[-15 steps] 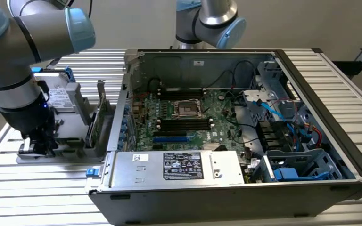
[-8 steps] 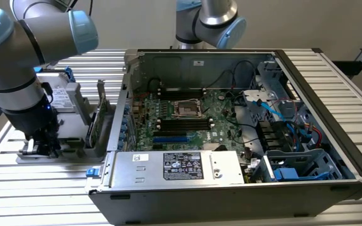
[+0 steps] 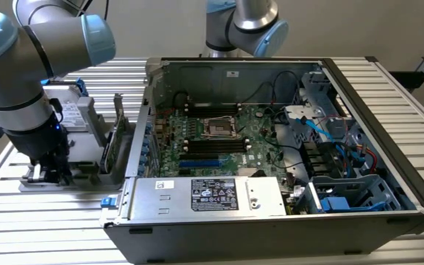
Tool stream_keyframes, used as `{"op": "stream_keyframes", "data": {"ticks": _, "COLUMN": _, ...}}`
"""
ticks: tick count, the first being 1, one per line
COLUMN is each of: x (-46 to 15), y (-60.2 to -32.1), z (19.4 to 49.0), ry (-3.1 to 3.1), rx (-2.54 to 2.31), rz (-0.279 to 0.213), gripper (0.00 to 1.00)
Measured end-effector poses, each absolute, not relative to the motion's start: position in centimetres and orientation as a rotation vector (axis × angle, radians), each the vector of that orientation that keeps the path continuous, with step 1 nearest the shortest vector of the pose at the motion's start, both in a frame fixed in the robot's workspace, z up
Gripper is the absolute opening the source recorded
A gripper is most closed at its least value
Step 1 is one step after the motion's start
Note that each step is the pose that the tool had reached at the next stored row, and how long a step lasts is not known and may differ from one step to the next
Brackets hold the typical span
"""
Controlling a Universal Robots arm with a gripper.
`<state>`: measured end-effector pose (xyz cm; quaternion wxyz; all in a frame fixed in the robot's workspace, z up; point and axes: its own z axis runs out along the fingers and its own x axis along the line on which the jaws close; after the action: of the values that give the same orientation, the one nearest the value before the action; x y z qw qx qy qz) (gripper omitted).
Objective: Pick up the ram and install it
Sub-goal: 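Pick up the ram and move it above insertion slot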
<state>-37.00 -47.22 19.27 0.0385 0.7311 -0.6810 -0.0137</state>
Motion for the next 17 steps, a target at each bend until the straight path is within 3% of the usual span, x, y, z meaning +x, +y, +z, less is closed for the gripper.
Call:
{"op": "stream_keyframes", "data": {"ticks": 1, "x": -37.0, "y": -47.22, "z": 19.27, "ry": -2.089, "rx": 2.242, "rz": -0.042, "gripper": 0.29}}
{"op": "stream_keyframes", "data": {"ticks": 3, "x": -37.0, "y": -47.22, "z": 19.26, "ry": -2.089, "rx": 2.242, "rz": -0.042, "gripper": 0.16}}
{"op": "stream_keyframes", "data": {"ticks": 5, "x": -37.0, "y": -47.22, "z": 19.26, "ry": -2.089, "rx": 2.242, "rz": -0.042, "gripper": 0.14}}
{"op": "stream_keyframes", "data": {"ticks": 17, "x": -37.0, "y": -47.22, "z": 19.29, "ry": -2.091, "rx": 2.241, "rz": -0.043, "gripper": 0.14}}
